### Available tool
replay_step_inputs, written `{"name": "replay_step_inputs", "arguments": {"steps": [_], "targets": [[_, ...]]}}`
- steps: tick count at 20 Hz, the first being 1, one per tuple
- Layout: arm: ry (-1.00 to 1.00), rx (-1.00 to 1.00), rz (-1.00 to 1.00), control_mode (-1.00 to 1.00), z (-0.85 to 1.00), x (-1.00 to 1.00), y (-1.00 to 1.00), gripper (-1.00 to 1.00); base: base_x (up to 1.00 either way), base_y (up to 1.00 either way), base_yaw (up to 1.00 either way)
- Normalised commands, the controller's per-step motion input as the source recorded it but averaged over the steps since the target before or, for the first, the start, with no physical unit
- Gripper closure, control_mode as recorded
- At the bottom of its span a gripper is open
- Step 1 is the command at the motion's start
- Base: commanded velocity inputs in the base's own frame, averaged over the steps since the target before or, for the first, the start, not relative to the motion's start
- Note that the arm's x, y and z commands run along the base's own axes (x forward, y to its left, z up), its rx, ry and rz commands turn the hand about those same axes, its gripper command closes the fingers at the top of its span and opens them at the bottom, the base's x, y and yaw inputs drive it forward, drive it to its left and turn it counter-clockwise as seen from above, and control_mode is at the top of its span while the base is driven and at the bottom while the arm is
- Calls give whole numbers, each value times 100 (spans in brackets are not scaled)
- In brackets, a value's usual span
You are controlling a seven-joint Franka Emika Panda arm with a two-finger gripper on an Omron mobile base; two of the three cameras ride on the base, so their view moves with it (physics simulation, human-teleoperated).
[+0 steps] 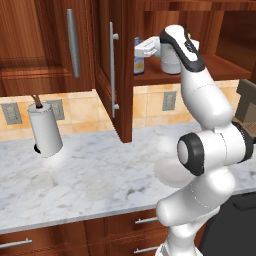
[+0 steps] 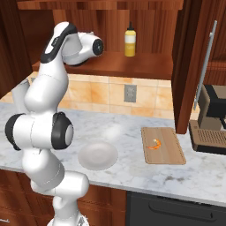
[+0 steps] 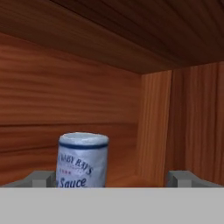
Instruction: Pick the shrimp from the plate and place it on the cutting board. Then pick the condiment bottle from the cabinet and place it next to the cutting board.
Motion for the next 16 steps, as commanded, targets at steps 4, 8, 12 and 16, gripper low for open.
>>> {"name": "replay_step_inputs", "arguments": {"steps": [4,8,12,16], "targets": [[0,0,0,-100,-2,1,5,100,0,0,0],[0,0,0,-100,0,0,1,100,0,0,0],[0,0,0,-100,0,0,0,100,0,0,0],[0,0,0,-100,0,-1,0,100,0,0,0]]}}
